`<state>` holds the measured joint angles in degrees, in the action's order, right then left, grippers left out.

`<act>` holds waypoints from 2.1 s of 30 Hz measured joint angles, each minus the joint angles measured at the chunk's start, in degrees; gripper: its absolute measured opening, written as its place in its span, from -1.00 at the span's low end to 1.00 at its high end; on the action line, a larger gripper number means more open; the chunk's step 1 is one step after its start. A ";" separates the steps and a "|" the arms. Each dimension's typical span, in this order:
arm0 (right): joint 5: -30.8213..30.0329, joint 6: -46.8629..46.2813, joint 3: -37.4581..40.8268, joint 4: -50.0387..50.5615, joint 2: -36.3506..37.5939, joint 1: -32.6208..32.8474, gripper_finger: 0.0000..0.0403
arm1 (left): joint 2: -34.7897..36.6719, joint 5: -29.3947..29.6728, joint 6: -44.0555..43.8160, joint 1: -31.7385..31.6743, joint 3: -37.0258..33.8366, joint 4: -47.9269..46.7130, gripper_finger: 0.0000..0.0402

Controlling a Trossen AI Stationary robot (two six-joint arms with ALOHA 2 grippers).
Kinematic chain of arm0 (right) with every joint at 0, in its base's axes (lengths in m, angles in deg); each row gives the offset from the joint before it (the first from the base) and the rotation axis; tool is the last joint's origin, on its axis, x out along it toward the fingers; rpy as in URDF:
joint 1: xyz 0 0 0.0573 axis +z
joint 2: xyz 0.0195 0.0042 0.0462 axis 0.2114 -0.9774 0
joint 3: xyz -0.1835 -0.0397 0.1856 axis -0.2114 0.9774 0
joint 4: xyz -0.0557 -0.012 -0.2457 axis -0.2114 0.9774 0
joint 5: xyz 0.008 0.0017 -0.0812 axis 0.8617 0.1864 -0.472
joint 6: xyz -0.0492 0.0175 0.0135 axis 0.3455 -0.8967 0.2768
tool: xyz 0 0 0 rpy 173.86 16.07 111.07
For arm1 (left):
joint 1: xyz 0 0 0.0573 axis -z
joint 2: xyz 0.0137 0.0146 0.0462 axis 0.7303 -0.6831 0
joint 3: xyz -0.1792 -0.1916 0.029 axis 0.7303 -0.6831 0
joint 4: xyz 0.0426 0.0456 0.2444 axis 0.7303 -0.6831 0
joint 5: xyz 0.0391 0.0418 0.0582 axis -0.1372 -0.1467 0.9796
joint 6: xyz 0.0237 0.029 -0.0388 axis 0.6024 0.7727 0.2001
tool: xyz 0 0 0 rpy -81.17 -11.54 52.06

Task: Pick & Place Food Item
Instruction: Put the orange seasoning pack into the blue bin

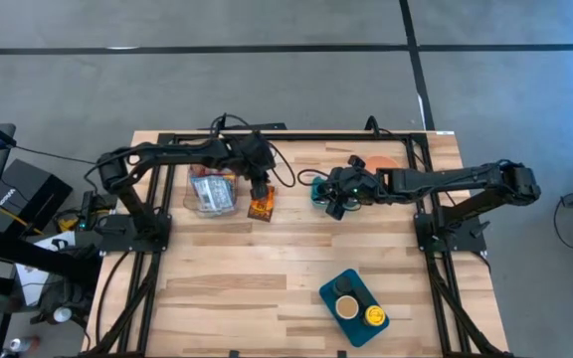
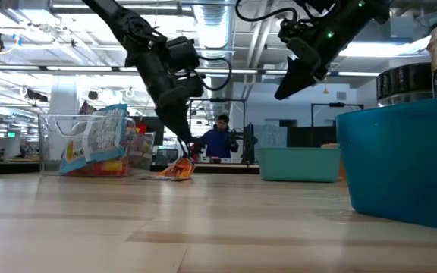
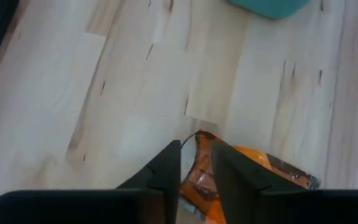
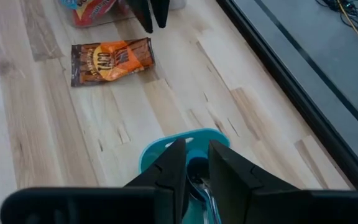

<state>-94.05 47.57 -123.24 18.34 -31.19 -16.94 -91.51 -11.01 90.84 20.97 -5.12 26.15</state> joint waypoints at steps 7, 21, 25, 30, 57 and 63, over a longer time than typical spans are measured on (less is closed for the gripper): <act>2.85 -0.11 0.00 -0.01 0.00 0.02 -0.69 | -1.23 -0.49 1.48 0.51 -0.09 0.66 -0.36; 2.99 -0.66 0.00 0.35 0.00 0.15 -0.69 | -1.17 -0.42 4.72 0.47 -3.40 4.45 -0.24; 2.99 -0.68 0.00 0.45 0.00 0.15 -0.69 | -1.17 -0.40 5.39 0.47 -4.08 5.98 -0.24; 2.99 -0.68 0.00 0.44 0.00 0.15 -0.69 | -1.17 -0.34 6.66 0.47 -5.90 6.63 -0.24; 4.51 -0.70 0.00 0.45 0.00 0.17 -0.69 | -5.08 -1.45 6.93 0.49 -6.58 9.31 -0.22; 4.50 -0.68 0.00 0.73 0.00 0.17 -0.69 | -4.21 -1.37 6.91 0.47 -6.67 9.76 -0.22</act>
<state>-89.55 46.89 -123.24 19.07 -31.19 -16.76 -95.73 -12.38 97.74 21.44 -11.79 35.91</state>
